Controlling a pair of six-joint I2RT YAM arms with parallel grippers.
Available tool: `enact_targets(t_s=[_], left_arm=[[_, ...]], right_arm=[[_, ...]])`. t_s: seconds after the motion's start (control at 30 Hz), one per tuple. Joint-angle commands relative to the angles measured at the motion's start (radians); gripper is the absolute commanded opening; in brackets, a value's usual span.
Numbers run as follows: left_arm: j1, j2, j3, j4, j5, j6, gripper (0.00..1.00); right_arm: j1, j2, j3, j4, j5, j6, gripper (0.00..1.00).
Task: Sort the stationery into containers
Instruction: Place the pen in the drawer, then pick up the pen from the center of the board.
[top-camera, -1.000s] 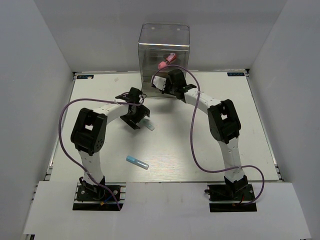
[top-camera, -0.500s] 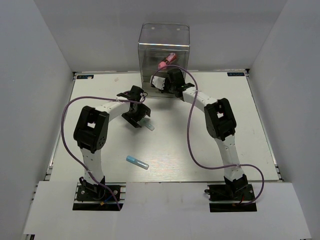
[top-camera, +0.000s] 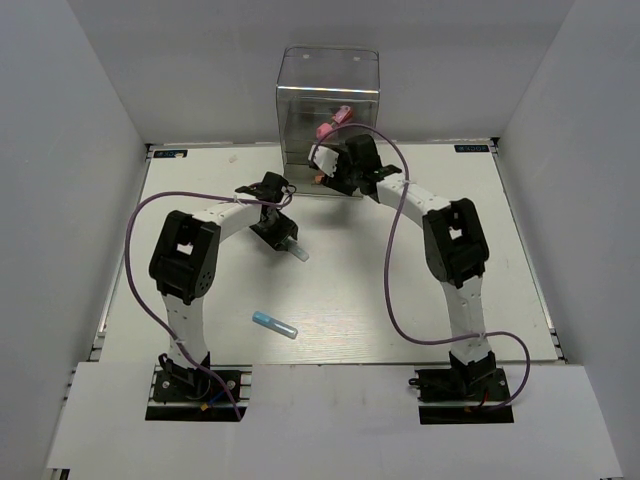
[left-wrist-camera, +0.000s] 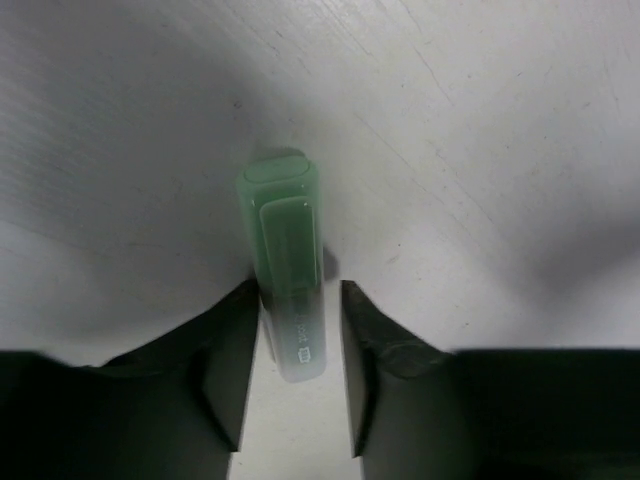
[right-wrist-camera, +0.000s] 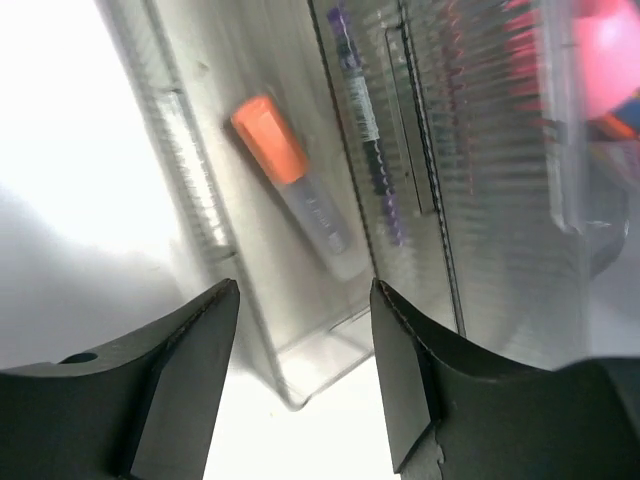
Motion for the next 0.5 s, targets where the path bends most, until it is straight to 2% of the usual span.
enact_targets(t_s=[0.0,0.07,0.23,0.37,0.47], left_arm=[[-0.010,0.041,-0.007,0.003,-0.004,0.020,0.46],[-0.010,0.041,0.002,0.003,0.005,0.029,0.40],[-0.019,0.032,0.045,0.003,0.014,0.052,0.27],[-0.019,-0.003,0.074,0.014,0.025,0.063,0.22],[-0.019,-0.031,0.120,0.049,0.034,0.063,0.19]], right_arm=[[-0.007,-0.156,-0.061,0.017,-0.086,0.113,0.61],[-0.008,-0.185,-0.136,0.028,-0.114,0.139,0.61],[-0.008,-0.317,-0.279,0.037,-0.157,0.205,0.70],[-0.011,-0.413,-0.429,0.069,-0.162,0.239,0.84],[-0.017,-0.456,-0.491,0.075,-0.149,0.280,0.84]])
